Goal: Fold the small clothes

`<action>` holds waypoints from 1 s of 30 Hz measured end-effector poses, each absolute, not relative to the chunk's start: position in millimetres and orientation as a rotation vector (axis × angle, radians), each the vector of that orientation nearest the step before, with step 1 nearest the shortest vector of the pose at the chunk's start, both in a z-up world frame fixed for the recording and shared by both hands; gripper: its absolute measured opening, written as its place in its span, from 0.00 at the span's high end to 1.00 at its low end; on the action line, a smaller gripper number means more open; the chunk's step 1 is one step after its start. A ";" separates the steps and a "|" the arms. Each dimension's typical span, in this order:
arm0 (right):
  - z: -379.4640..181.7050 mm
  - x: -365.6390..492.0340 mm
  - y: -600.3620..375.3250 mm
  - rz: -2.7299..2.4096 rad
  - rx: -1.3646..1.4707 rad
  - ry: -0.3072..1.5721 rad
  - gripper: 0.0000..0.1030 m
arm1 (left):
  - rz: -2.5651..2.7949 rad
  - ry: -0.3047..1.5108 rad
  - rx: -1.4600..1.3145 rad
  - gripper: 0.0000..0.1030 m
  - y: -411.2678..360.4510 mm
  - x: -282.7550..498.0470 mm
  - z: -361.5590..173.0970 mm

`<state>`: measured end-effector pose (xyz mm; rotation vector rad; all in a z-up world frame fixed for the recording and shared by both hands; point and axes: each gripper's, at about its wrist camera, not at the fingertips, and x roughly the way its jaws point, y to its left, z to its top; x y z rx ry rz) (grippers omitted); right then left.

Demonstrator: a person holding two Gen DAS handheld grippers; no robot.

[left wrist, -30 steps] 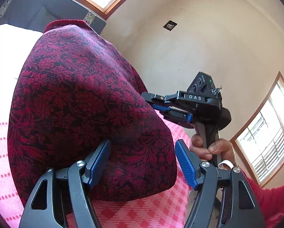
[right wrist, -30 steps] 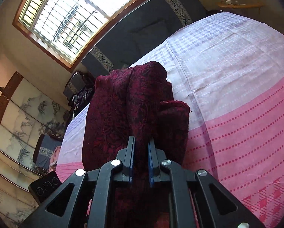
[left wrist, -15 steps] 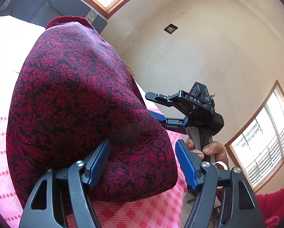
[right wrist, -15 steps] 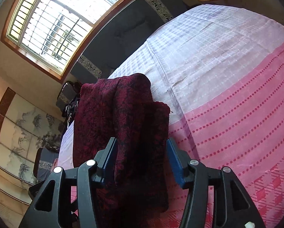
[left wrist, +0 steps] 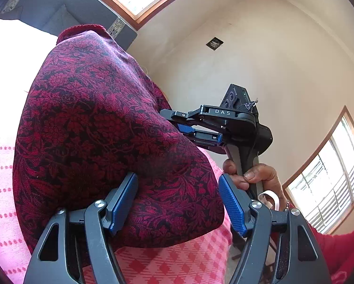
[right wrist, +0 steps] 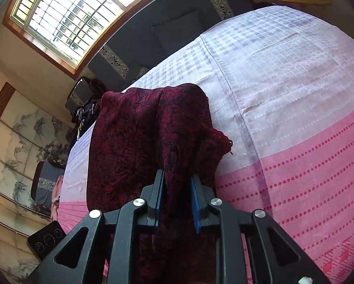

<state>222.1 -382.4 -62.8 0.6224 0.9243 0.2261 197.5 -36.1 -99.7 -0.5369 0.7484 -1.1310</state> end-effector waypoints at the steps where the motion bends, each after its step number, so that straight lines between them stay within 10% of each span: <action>1: -61.9 226.7 -381.7 0.238 0.633 0.920 0.82 | -1.114 0.736 -0.539 0.31 -33.8 195.6 -99.0; 23: -58.2 237.0 -429.7 0.348 0.739 0.665 0.88 | -1.047 0.715 -0.589 0.28 -23.5 191.1 -107.7; 25: -44.0 240.0 -414.6 0.459 0.746 0.703 0.77 | -1.046 0.715 -0.588 0.28 -22.9 192.3 -107.1; 27: -39.7 244.8 -390.2 0.478 0.688 0.793 0.39 | -1.046 0.715 -0.589 0.28 -24.1 192.3 -105.3; 30: -43.8 253.6 -358.8 0.481 0.586 0.878 0.42 | -1.045 0.715 -0.588 0.28 -24.4 192.3 -105.4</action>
